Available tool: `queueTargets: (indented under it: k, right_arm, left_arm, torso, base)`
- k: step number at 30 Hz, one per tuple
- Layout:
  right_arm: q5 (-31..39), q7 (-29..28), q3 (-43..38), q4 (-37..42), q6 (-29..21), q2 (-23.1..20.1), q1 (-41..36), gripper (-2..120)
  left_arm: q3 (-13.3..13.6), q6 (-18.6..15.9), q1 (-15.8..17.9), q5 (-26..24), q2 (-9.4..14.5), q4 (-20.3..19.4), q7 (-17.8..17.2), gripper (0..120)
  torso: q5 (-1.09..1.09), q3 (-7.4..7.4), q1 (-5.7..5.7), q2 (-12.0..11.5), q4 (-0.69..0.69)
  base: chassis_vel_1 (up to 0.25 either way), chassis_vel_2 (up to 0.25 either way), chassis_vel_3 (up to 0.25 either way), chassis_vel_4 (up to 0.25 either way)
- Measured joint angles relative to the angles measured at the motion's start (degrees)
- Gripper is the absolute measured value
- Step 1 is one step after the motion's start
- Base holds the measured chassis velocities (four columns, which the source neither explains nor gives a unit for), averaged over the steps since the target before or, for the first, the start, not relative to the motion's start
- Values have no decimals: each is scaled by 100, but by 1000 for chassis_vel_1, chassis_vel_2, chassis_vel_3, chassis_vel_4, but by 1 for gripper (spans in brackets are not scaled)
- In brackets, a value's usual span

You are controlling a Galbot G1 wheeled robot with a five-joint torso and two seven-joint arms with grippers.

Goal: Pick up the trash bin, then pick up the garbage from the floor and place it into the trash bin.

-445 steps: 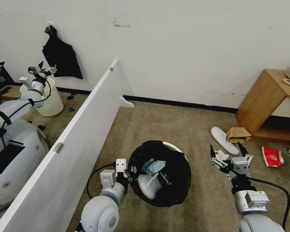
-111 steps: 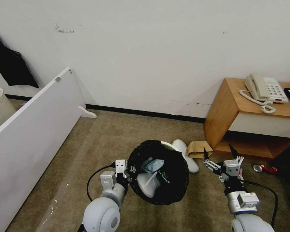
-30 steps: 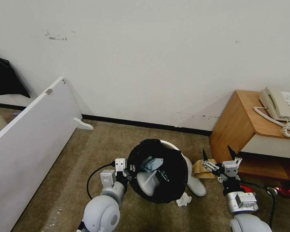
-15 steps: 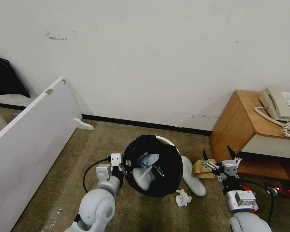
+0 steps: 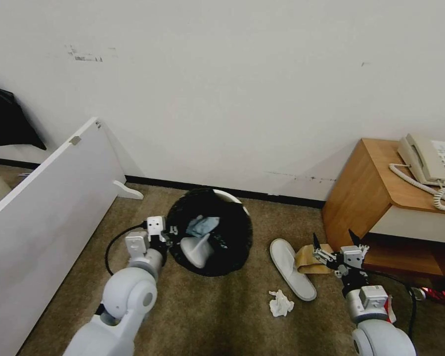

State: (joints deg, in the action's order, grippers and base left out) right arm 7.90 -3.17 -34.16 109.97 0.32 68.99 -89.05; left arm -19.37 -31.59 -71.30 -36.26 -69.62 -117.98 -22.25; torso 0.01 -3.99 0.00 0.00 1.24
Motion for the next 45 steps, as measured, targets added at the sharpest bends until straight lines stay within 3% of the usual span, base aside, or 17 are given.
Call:
queueTargets:
  k: [1,4,6,15,22,25,38,45]
  right_arm:
    - [210,-130,153,-20,-148,-397,29,100]
    - [433,-239,273,-20,-263,-707,54,100]
    - [1155,-532,547,25,-524,-1335,128,100]
    - [2742,-1203,1095,340,-1067,-2331,403,100]
    - [3660,-1590,1289,559,-1369,-2599,502,100]
    - [4561,-2362,1482,758,-1922,-2590,629,100]
    - [5503,-3244,1789,869,-2806,-2730,822,100]
    - [5977,-3815,2106,516,-3275,-2619,1139,100]
  left_arm:
    - [-20,-11,-5,-48,43,9,-17,2]
    - [-31,-17,-4,-84,72,19,-31,2]
    - [-41,-30,4,-140,111,43,-44,2]
    - [-91,-52,-44,-162,72,39,-44,2]
    - [-133,-55,-126,-148,13,-16,-34,2]
    - [-151,-56,-195,-164,4,-34,4,2]
    - [-153,-60,-326,-222,43,-44,65,2]
    - [-152,-60,-400,-223,50,-23,129,2]
  torso:
    - [1,0,0,0,1]
    - [0,0,0,0,0]
    - [0,0,0,0,0]
    - [0,0,0,0,0]
    - [-1,1,1,0,0]
    - [0,1,0,0,1]
    - [-1,1,0,0,1]
    - [0,1,0,0,0]
  base:
    - [0,0,0,0]
    - [0,0,0,0]
    - [0,0,0,0]
    - [0,0,0,0]
    - [0,0,0,0]
    - [0,0,0,0]
    - [0,0,0,0]
    - [0,0,0,0]
